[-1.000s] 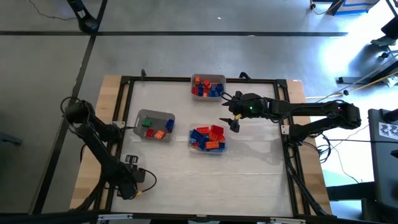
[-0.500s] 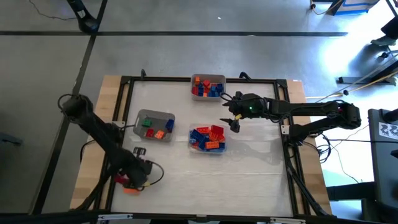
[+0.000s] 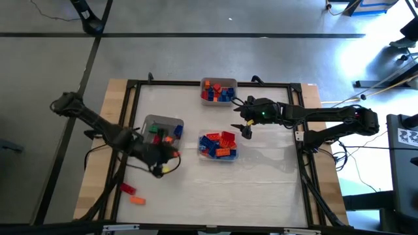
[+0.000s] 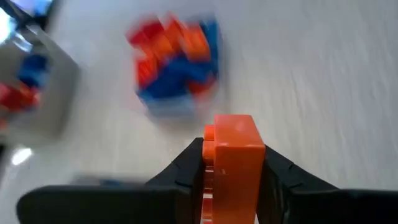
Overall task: Sort blocks by size
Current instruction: Put the big orange game piece into the transparent bin, then put the big red game piece into the transparent bin
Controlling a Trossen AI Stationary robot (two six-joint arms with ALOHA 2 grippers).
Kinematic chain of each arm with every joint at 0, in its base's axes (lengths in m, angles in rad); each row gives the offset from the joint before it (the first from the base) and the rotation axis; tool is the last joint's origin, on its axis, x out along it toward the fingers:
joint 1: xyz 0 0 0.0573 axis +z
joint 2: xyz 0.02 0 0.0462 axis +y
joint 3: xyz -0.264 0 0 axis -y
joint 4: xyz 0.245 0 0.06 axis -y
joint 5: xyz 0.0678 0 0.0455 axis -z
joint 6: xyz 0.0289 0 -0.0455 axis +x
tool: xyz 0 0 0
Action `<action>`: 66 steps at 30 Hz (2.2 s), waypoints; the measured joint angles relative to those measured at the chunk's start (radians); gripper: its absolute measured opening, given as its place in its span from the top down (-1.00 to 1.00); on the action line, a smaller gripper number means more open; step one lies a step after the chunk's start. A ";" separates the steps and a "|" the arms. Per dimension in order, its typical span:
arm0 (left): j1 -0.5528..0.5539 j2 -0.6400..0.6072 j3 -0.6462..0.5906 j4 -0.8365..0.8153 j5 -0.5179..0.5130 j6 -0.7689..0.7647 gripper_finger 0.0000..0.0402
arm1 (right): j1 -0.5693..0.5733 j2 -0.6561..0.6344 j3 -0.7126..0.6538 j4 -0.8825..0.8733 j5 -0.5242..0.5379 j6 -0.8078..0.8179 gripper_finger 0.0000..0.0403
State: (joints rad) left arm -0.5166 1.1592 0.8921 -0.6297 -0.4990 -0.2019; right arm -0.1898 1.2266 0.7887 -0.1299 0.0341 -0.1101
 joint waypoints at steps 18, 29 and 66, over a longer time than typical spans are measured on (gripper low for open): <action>0.433 0.243 0.000 0.640 0.091 0.245 0.59 | 0.000 0.000 0.000 0.007 0.000 0.000 -0.69; 0.505 0.447 -0.001 0.845 0.230 0.221 0.53 | 0.000 0.000 0.000 0.009 0.000 0.000 -0.69; 0.267 0.085 0.002 0.240 0.245 0.054 -0.12 | 0.000 0.000 0.000 0.008 0.000 0.000 -0.69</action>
State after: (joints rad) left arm -0.2501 1.2440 0.8940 -0.3895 -0.2545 -0.1475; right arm -0.1900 1.2266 0.7883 -0.1219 0.0341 -0.1101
